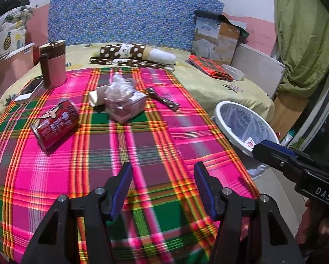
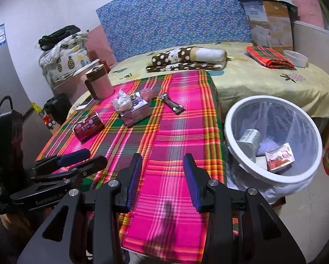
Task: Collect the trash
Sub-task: 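Move both tools back over the bed toward the red can and tissue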
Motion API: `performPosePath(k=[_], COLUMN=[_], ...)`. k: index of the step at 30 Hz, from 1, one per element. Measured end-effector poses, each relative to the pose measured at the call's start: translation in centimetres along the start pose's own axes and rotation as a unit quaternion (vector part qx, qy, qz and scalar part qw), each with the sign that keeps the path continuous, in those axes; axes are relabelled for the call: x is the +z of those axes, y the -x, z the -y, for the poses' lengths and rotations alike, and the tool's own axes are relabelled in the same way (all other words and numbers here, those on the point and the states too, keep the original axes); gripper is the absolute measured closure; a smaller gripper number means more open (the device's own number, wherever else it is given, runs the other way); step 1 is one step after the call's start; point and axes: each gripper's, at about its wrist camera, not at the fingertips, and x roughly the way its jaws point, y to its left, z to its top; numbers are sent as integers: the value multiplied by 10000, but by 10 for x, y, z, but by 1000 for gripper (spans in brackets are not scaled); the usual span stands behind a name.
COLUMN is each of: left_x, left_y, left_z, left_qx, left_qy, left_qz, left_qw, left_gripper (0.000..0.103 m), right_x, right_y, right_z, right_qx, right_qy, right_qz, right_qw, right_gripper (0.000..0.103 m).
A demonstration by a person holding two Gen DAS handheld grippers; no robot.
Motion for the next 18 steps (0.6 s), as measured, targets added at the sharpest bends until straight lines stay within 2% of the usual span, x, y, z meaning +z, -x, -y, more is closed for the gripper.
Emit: performPosePath(k=[8,18], left_x=[5,21], left_y=[-1,0], left_z=[-28,-80], left_qx=[211,685], left_qy=[160,332], left_qz=[44,195], left_qw=[9996,9969], left_gripper=[43,43], right_x=[12,29], right_y=[-15,-44], right_z=[-14,-35], right_qx=[177,445], right_qy=[150,359], right_qz=[-48,-161], right_qw=[9997,9982], right_gripper=[61,60])
